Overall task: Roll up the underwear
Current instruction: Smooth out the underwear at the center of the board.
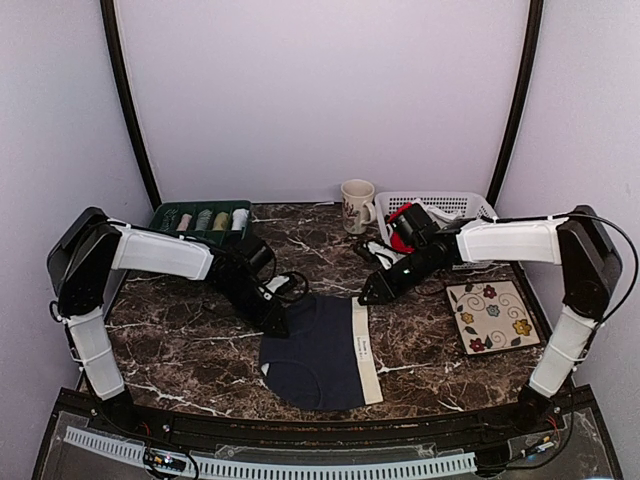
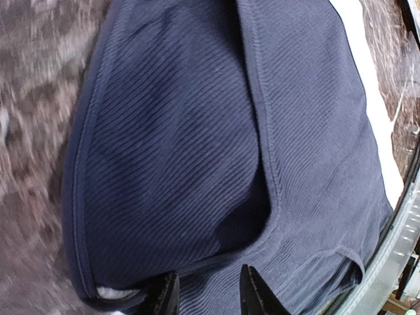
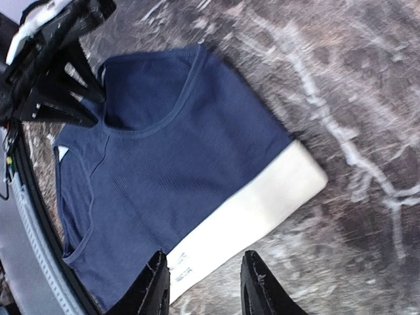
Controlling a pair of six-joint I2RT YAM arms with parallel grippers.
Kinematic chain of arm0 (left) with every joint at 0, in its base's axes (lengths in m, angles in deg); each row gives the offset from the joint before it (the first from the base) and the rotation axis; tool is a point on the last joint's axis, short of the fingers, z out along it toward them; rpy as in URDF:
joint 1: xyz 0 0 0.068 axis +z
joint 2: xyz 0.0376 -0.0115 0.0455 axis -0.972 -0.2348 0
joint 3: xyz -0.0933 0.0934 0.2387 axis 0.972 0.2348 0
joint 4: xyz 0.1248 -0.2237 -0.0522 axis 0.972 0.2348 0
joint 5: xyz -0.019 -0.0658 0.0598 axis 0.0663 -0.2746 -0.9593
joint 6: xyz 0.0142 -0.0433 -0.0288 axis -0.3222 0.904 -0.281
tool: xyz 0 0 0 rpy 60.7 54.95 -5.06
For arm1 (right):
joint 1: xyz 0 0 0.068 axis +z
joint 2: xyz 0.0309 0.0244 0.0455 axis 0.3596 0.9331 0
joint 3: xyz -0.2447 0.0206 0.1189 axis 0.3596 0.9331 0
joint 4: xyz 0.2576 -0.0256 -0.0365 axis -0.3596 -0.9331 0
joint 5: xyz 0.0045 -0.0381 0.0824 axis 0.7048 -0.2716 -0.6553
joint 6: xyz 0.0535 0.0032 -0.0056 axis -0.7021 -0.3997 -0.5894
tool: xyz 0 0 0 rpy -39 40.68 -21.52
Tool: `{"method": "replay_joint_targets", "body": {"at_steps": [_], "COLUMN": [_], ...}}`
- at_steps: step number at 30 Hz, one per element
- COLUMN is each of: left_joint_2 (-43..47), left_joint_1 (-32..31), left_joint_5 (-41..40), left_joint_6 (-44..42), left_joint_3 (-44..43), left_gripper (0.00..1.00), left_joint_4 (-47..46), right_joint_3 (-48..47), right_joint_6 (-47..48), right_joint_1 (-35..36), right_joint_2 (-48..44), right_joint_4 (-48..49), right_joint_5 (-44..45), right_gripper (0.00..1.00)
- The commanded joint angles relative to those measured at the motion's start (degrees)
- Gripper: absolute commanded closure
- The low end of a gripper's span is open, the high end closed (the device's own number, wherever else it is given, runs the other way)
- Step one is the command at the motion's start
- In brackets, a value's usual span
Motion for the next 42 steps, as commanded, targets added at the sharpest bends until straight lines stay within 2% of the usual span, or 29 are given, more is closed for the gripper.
{"method": "replay_joint_targets", "body": {"at_steps": [1,5,8,12,21,29,36,42], "left_joint_2": [-3.7,-3.1,-0.8,1.8,4.5,4.2,4.3,4.0], "left_joint_1": [-0.1,0.2,0.2,0.8,1.9,2.4,2.4,2.5], "left_joint_5": [-2.1,-0.3,1.4,1.0,0.2,0.3,0.5,0.6], "left_joint_6": [-4.5,-6.3,-6.7,-6.3,-5.1,-5.7,-6.3,-6.6], "left_joint_3": [-3.6,-4.9,-5.6,-6.7,-6.6,-7.3,-7.7,-7.8], "left_gripper": [0.67,0.68,0.64,0.6,0.59,0.59,0.59,0.59], "left_joint_4": [2.4,2.5,2.5,3.6,3.5,4.1,4.3,4.5], "right_joint_3": [-4.9,-9.5,-12.9,-14.0,-14.6,-12.2,-16.0,-17.2], "right_joint_6": [5.9,9.1,10.7,11.7,12.7,12.4,12.0,13.1], "right_joint_1": [-2.3,-2.9,-2.9,-2.9,-2.8,-2.3,-3.6,-4.2], "right_joint_2": [2.2,6.0,9.4,12.1,17.1,17.7,14.9,16.5], "right_joint_4": [-2.4,-4.7,-6.1,-6.6,-6.5,-5.2,-6.2,-6.8], "right_joint_5": [3.7,4.9,4.8,5.3,6.9,8.3,7.5,6.7], "right_gripper": [0.64,0.63,0.63,0.63,0.62,0.63,0.62,0.62]}}
